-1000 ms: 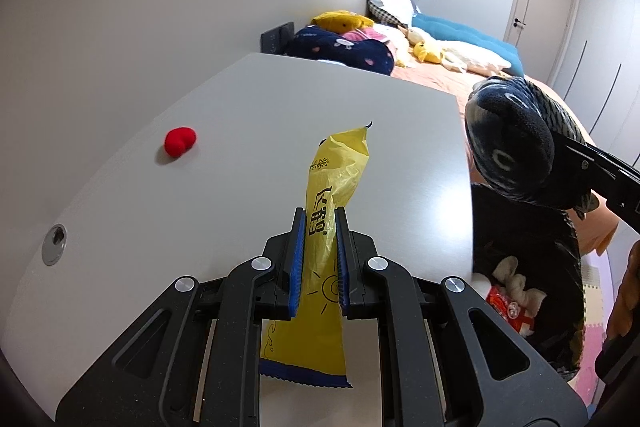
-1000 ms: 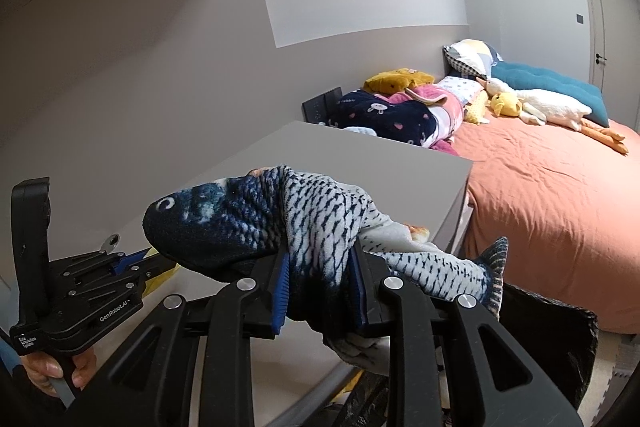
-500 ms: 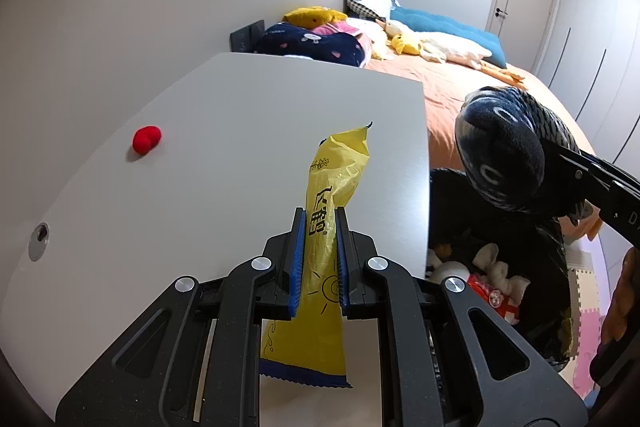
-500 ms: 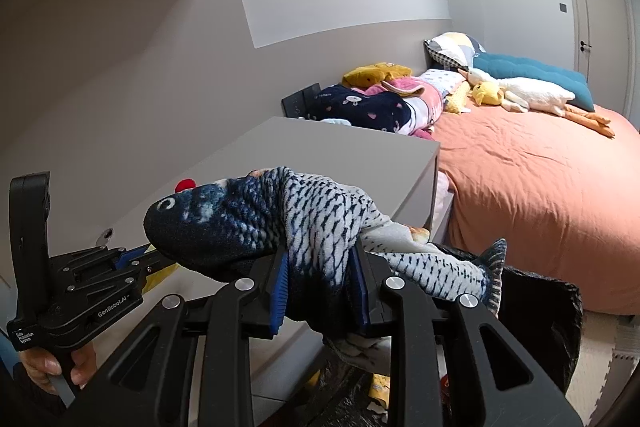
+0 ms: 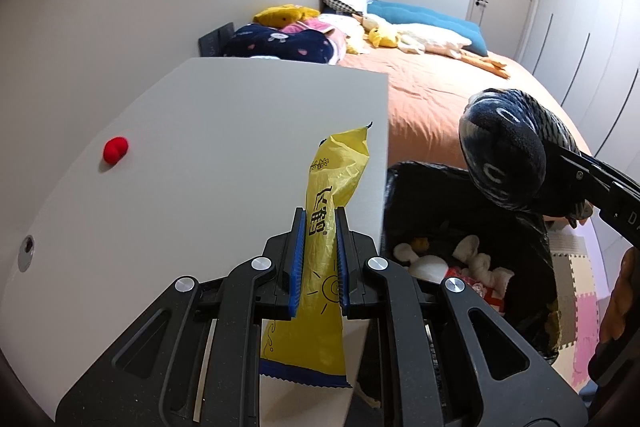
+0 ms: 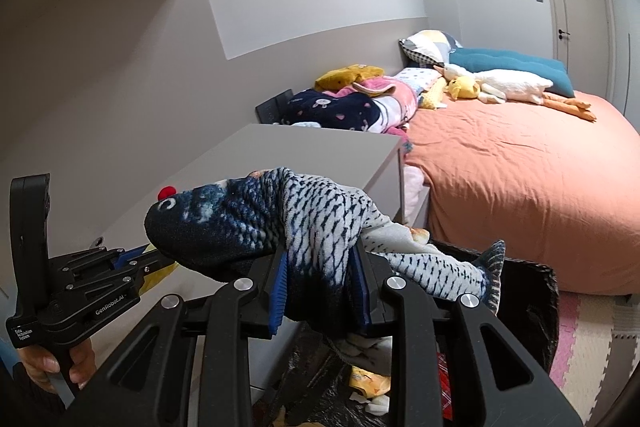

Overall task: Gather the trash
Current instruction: 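Carry the wrapper and fish plush over the black bin and open both tools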

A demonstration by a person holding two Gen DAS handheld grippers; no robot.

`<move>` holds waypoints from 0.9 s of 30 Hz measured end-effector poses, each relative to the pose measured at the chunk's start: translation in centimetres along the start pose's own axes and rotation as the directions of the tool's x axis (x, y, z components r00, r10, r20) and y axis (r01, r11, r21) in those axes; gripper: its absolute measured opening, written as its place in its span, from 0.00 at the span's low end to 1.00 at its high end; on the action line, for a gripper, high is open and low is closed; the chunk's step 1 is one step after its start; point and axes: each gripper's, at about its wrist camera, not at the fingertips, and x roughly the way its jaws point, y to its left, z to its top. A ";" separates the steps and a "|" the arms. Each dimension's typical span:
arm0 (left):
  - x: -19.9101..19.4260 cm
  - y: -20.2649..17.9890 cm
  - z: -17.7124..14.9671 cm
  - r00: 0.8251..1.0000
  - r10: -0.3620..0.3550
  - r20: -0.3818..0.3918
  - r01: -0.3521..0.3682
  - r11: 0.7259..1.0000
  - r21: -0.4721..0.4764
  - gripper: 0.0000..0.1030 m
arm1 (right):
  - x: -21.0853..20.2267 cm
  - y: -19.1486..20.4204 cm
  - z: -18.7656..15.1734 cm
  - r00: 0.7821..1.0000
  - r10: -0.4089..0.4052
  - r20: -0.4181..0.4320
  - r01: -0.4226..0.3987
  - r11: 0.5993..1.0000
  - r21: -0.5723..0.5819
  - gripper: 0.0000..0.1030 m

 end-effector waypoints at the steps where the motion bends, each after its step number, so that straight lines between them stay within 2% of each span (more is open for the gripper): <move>1: 0.0 -0.3 0.0 1.000 -0.003 0.000 0.003 1.000 0.005 0.13 | -0.1 -0.2 0.0 1.000 -0.003 0.002 0.003 1.000 0.003 0.28; 27: 2.6 -7.1 0.9 0.992 -0.118 -0.034 0.120 0.989 0.081 0.13 | -3.5 -7.4 -0.9 0.992 -0.120 0.026 0.116 0.987 0.111 0.30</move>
